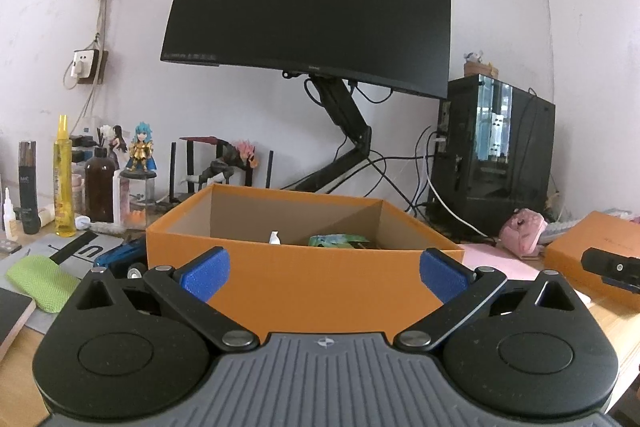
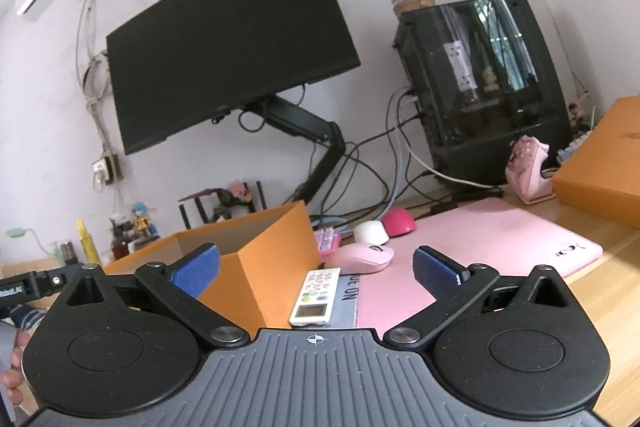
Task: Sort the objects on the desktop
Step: 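Withdraw the right tool from the box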
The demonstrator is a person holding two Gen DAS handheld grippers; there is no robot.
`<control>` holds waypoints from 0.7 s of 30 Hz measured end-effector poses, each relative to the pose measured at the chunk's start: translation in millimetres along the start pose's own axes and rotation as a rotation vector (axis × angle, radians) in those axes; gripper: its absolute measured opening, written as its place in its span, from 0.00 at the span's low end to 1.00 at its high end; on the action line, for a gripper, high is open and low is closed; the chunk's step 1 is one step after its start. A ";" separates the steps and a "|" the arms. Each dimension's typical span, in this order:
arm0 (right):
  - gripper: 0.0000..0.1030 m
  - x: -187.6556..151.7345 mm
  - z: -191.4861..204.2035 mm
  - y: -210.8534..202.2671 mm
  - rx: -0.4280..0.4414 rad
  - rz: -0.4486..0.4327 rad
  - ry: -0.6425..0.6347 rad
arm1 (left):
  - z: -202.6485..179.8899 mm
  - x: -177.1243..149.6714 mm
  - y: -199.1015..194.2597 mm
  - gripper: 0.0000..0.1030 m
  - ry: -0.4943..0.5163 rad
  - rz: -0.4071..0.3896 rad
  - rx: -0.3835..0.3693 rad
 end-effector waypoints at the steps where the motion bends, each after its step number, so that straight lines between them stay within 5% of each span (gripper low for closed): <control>1: 1.00 -0.6 1.1 -1.1 0.003 0.004 -0.002 | -0.6 -0.2 -0.6 1.00 0.002 -0.002 0.000; 11: 1.00 -6.9 13.1 -2.3 0.012 0.019 -0.030 | 1.6 0.3 -4.0 1.00 -0.016 -0.004 -0.018; 21: 1.00 -4.6 15.7 -3.3 0.017 0.019 -0.040 | 26.3 28.8 -19.8 1.00 -0.068 -0.156 -0.013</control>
Point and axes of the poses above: each gripper's, at about its wrist camera, not at the fingertips, and y roughly the way its jaws point, z to its left, x to its top, the point moved 7 cm from there along y, roughly the way its jaws point, and after that the axes turned 10 degrees about x, right-handed, at the moved point
